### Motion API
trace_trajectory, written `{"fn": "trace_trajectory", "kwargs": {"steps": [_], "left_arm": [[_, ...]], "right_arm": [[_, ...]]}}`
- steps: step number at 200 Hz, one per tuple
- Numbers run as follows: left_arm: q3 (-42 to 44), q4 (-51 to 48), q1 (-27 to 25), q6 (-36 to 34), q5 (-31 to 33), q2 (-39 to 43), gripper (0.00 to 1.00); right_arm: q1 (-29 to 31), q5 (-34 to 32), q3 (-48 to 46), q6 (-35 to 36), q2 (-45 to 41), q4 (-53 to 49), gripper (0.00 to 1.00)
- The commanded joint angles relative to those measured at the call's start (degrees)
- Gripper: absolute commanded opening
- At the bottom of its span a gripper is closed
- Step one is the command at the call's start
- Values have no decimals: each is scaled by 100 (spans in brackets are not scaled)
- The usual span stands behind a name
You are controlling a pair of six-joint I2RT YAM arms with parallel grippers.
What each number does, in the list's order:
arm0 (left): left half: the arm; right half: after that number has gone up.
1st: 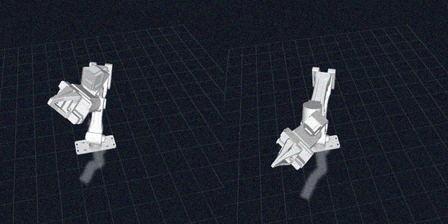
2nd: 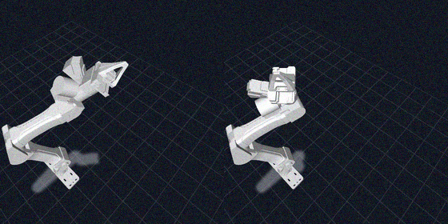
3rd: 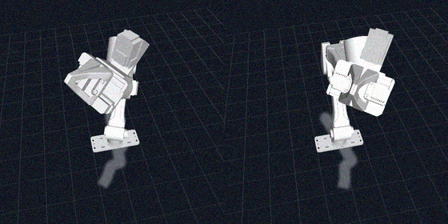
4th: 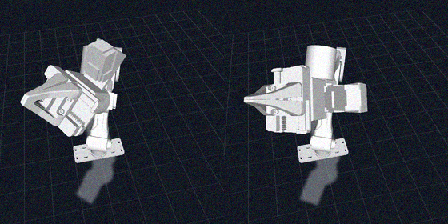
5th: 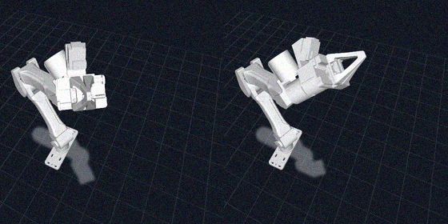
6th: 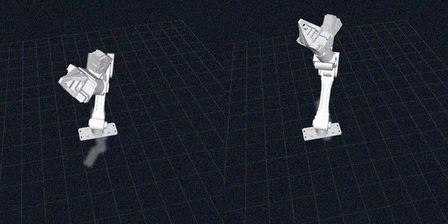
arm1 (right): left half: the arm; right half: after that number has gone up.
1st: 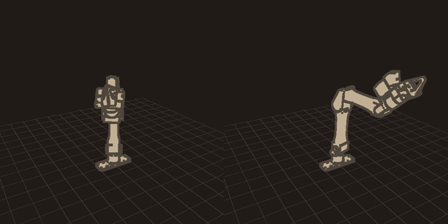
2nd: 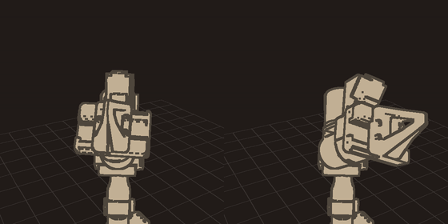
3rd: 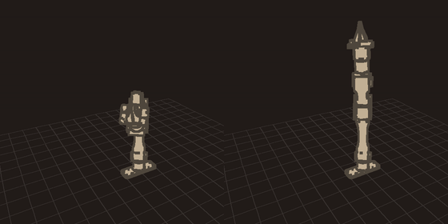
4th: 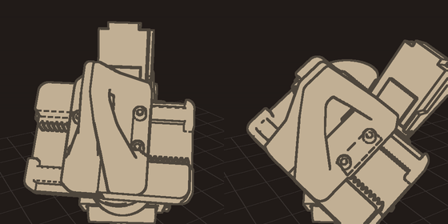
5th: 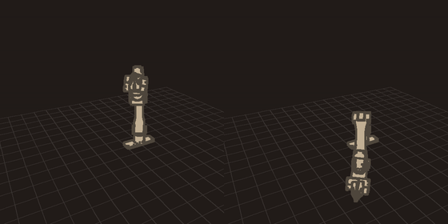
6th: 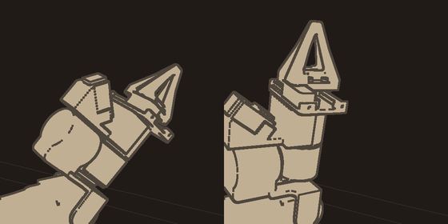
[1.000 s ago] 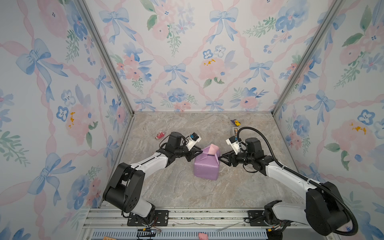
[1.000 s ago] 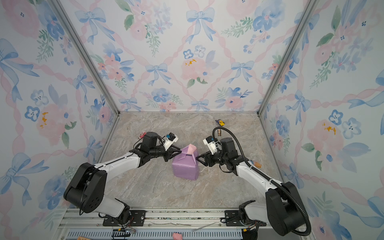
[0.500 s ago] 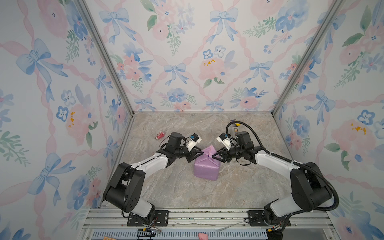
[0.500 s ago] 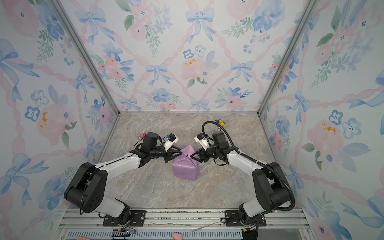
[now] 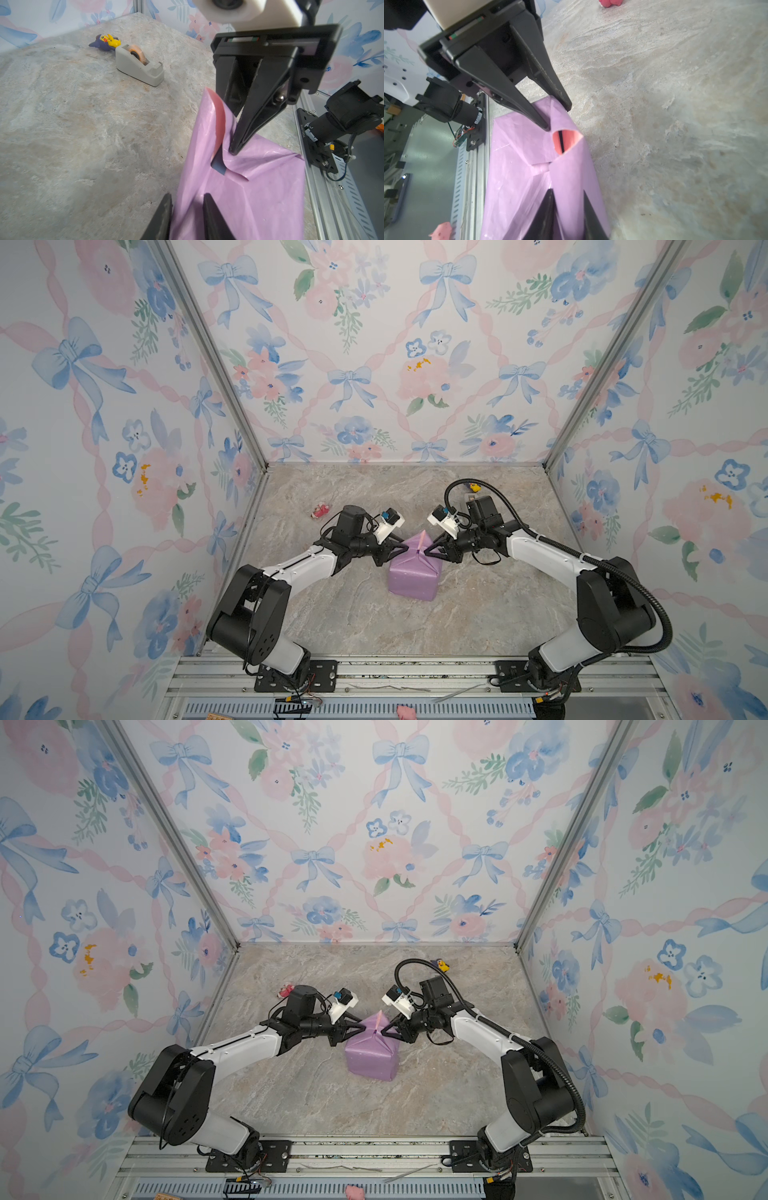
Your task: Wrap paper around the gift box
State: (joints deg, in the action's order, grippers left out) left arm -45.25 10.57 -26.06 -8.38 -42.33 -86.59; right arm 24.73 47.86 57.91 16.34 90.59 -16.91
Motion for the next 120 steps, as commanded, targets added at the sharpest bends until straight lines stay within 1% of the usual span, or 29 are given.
{"fn": "trace_trajectory", "kwargs": {"steps": [1, 58, 94, 120], "left_arm": [[118, -166, -64, -84, -97, 38, 27], [100, -155, -83, -115, 42, 27, 24], [106, -109, -107, -146, 90, -11, 23], [100, -100, -118, -146, 148, -11, 23]], "right_arm": [[39, -64, 223, 441, 169, -375, 21], [74, 331, 663, 599, 385, -457, 21], [76, 542, 424, 274, 361, 78, 21], [91, 739, 294, -7, 390, 544, 16]]}}
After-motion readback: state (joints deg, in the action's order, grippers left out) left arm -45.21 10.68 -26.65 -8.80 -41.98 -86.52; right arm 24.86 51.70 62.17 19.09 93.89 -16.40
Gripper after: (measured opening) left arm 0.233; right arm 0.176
